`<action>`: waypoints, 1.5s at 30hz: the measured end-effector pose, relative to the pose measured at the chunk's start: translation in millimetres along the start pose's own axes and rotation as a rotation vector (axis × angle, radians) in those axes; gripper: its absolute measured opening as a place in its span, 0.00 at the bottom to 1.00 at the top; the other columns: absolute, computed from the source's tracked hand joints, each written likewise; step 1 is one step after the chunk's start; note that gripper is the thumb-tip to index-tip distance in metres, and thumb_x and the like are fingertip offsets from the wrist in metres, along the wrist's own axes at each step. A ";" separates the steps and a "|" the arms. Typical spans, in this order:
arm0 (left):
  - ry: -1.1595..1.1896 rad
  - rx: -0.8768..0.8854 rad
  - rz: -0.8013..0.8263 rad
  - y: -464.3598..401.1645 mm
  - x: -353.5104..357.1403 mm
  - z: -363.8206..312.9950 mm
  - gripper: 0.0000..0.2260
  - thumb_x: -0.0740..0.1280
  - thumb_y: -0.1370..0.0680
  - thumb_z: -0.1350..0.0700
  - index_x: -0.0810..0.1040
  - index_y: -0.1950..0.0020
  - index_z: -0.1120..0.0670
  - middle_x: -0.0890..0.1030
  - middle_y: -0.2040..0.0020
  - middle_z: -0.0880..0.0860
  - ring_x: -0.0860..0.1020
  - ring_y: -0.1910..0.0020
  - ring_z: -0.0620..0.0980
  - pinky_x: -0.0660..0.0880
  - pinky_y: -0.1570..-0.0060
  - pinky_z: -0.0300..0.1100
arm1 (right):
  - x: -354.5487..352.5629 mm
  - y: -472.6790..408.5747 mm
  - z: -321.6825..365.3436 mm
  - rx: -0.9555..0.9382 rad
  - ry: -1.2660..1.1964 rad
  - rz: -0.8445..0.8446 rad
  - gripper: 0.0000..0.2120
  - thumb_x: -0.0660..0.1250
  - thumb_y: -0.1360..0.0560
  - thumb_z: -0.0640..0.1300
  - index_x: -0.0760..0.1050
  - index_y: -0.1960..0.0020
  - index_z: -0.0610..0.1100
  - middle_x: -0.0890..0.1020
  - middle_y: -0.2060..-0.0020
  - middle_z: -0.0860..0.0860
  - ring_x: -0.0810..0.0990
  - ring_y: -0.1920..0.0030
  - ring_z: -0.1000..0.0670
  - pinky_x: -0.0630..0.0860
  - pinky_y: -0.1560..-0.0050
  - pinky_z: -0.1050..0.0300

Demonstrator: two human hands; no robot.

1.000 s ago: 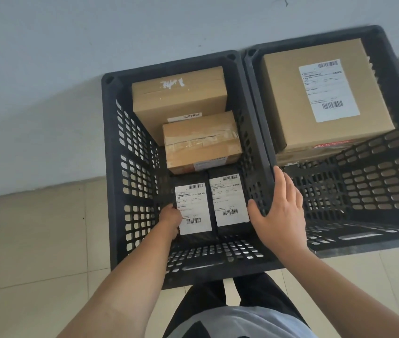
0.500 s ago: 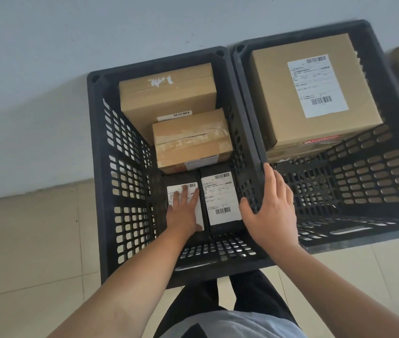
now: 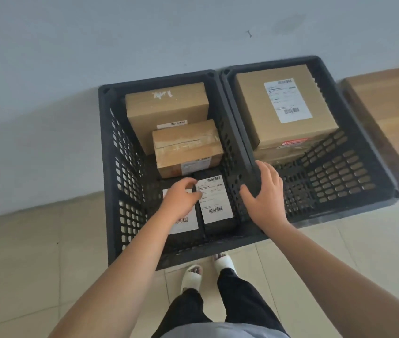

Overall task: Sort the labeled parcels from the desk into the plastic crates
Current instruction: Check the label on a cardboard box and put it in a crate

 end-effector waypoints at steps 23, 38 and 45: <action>0.237 0.365 0.411 147.9 283.7 -306.3 0.09 0.69 0.19 0.61 0.84 0.46 0.47 0.86 0.49 0.47 0.82 0.44 0.46 0.81 0.41 0.45 | -310.4 134.4 -214.6 0.245 -0.833 -0.707 0.12 0.70 0.24 0.46 0.81 0.40 0.53 0.86 0.52 0.54 0.85 0.48 0.51 0.81 0.42 0.44; 0.049 0.354 0.512 132.7 519.0 -439.3 0.09 0.68 0.19 0.62 0.84 0.45 0.50 0.85 0.47 0.50 0.82 0.44 0.47 0.81 0.42 0.43 | -456.5 106.4 -448.9 0.466 -1.062 -0.766 0.10 0.67 0.19 0.38 0.81 0.41 0.49 0.86 0.49 0.47 0.85 0.46 0.45 0.81 0.42 0.48; -0.016 0.365 0.501 56.0 598.2 -527.8 0.08 0.68 0.18 0.58 0.82 0.42 0.46 0.82 0.43 0.47 0.79 0.40 0.46 0.77 0.34 0.49 | -519.3 44.8 -517.9 0.505 -1.030 -0.751 0.11 0.67 0.20 0.36 0.82 0.42 0.48 0.87 0.52 0.49 0.86 0.48 0.47 0.81 0.43 0.49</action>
Point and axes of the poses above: each hand's wrist, its own y-axis away from the middle knuckle, its own x-axis out of the palm, z = x × y, the point moved 8 cm from there along -y, towards the middle knuckle
